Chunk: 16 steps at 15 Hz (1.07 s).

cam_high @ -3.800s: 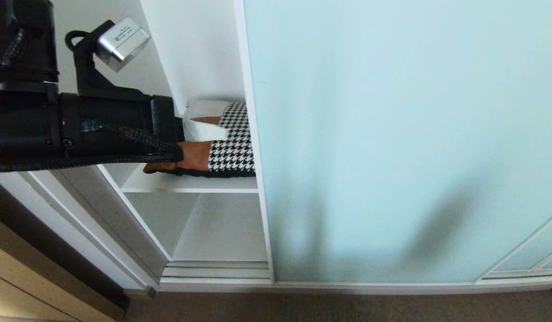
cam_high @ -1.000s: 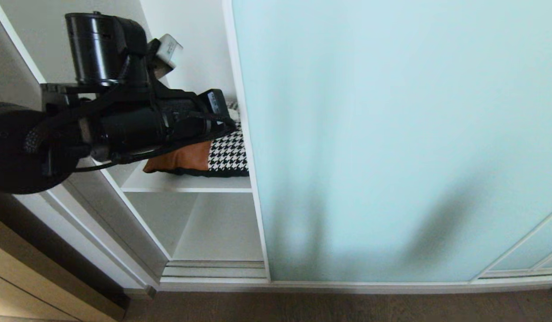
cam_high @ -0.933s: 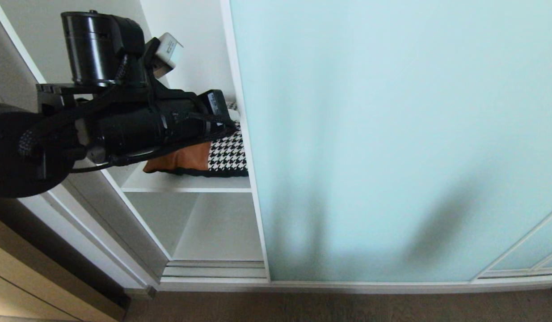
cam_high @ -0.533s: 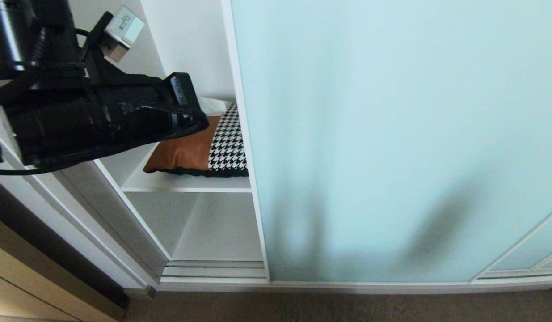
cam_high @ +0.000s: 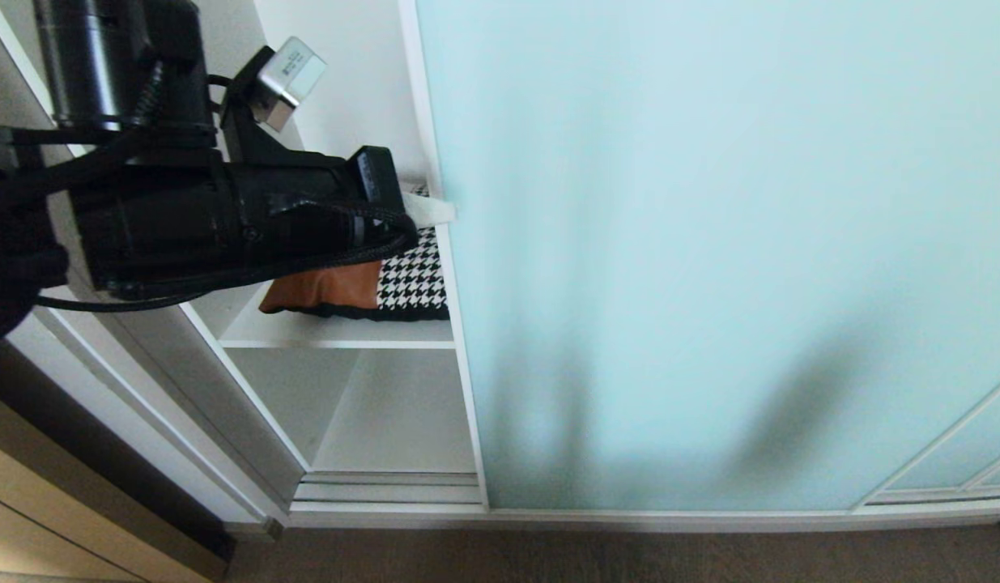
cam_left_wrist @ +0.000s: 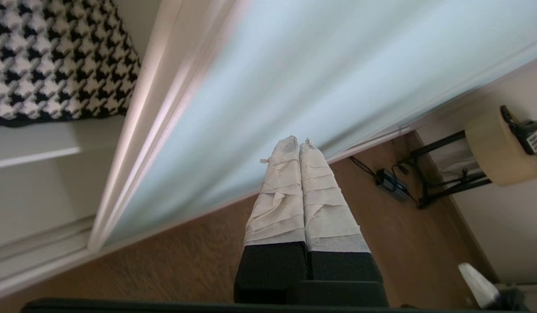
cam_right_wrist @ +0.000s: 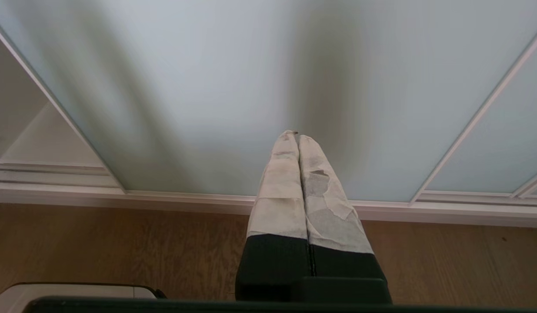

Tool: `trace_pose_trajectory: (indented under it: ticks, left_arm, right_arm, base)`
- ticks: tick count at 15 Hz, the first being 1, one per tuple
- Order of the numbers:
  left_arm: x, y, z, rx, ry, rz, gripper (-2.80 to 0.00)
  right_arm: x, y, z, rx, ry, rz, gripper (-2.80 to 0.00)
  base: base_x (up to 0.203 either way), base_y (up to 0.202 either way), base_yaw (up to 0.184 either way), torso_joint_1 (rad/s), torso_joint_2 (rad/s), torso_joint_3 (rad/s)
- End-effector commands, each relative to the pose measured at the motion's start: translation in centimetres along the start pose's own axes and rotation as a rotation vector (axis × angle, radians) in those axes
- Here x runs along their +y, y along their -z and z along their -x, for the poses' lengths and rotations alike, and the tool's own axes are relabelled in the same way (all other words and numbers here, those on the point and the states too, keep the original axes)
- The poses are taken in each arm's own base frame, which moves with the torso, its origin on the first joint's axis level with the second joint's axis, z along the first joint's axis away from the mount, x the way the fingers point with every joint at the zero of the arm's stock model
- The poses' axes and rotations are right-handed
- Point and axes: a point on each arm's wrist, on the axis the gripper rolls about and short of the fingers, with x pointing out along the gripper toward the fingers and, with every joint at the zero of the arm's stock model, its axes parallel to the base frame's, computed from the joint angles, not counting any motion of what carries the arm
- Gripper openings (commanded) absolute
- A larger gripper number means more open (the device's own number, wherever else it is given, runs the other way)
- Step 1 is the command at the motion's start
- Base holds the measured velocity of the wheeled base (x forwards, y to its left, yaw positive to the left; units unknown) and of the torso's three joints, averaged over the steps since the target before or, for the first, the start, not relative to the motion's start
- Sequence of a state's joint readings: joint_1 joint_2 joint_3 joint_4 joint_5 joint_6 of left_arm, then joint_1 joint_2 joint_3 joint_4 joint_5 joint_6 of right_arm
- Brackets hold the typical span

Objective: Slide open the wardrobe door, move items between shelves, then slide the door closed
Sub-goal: Close the door

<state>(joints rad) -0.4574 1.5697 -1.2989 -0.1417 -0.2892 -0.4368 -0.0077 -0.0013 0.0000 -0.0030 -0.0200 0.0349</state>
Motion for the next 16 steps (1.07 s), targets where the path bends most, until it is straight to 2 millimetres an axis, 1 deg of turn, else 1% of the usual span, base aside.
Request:
trace_pose_trajectory:
  ticks: [1,3,4,8,13,15,16]
  left_arm:
    - [1.7,1.1,-3.4,0.037,-0.045,0.021,-2.80]
    - [2.7,1.7,-5.2,0.025,-0.092,0.022,-2.80]
    - [3.0,1.8,-5.7,0.003,-0.114,0.020,-2.80]
    - [3.1,1.5,-5.8,-0.044,-0.177,0.012,-2.80]
    - [3.5,1.7,-6.0,-0.069,-0.263,0.003,-2.80]
    - [3.1,1.2,-5.3,-0.095,-0.273,-0.001,-2.80]
    - [2.8,0.8,-4.7,-0.111,-0.269,-0.004,-2.80]
  right_arm:
    - [0.0,0.0,0.0,0.002,0.000,0.000,-2.80]
    - [0.0,0.0,0.0,0.002,0.000,0.000,-2.80]
    - [0.0,0.0,0.0,0.003,0.000,0.000,-2.80]
    - [0.0,0.0,0.0,0.003,0.000,0.000,-2.80]
    - [0.0,0.0,0.0,0.001,0.000,0.000,-2.80]
    - [0.0,0.0,0.0,0.003,0.000,0.000,-2.80]
    - [0.0,0.0,0.0,0.002,0.000,0.000,-2.80]
  base:
    - [0.000,0.000,0.000,0.000,0.00,0.000]
    - [0.000,0.000,0.000,0.000,0.00,0.000]
    - [0.000,0.000,0.000,0.000,0.00,0.000]
    - [0.000,0.000,0.000,0.000,0.00,0.000]
    - [0.000,0.000,0.000,0.000,0.00,0.000]
    - [0.000,0.000,0.000,0.000,0.00,0.000]
    - [0.000,0.000,0.000,0.000,0.00,0.000]
